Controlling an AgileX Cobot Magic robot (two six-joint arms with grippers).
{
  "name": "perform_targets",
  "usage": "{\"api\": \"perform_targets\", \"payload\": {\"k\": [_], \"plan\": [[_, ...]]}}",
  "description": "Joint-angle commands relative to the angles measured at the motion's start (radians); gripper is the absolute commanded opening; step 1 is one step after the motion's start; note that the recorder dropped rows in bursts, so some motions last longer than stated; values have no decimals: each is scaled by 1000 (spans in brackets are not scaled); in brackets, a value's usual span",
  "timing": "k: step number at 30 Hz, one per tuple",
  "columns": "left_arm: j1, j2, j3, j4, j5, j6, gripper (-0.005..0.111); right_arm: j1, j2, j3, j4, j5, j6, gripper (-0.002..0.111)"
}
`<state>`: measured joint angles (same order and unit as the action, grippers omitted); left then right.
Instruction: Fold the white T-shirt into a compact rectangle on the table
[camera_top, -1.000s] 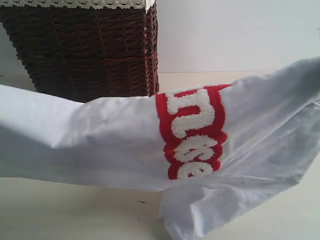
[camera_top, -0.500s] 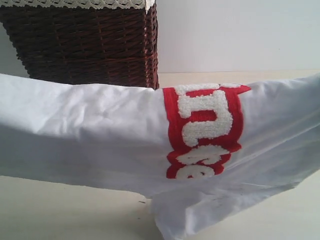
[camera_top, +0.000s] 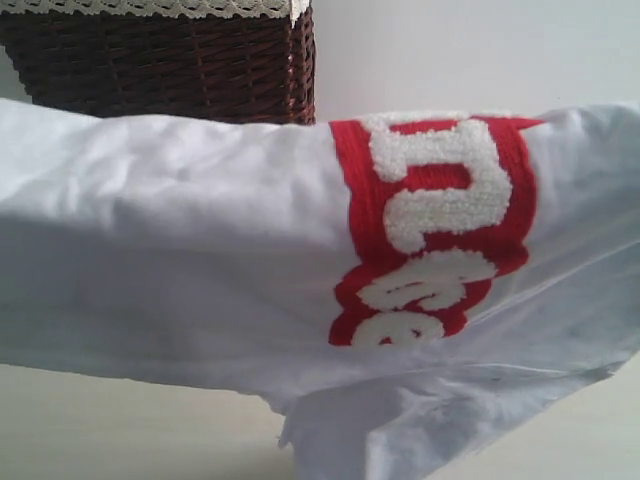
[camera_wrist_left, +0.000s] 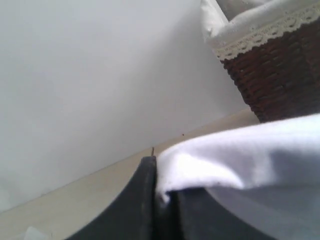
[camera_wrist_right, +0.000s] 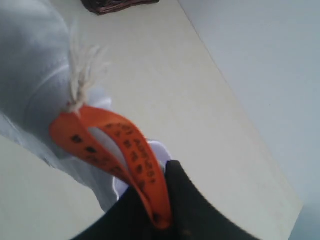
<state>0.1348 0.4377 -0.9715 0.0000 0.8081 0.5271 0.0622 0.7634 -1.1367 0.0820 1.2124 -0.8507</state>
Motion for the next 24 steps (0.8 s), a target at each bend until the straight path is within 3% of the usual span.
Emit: {"api": "perform_targets", "payload": {"k": [1, 10, 19, 24], "plan": [[4, 3, -17, 19, -65, -9, 0, 1, -10, -41, -10, -19, 45, 0], [4, 18, -88, 19, -110, -9, 0, 1, -1, -170, -11, -31, 94, 0], [4, 18, -59, 24, 123, 22, 0, 35, -18, -136, -18, 9, 173, 0], [4, 16, 33, -51, 189, 30, 0, 35, -70, 24, -82, 9, 232, 0]]}}
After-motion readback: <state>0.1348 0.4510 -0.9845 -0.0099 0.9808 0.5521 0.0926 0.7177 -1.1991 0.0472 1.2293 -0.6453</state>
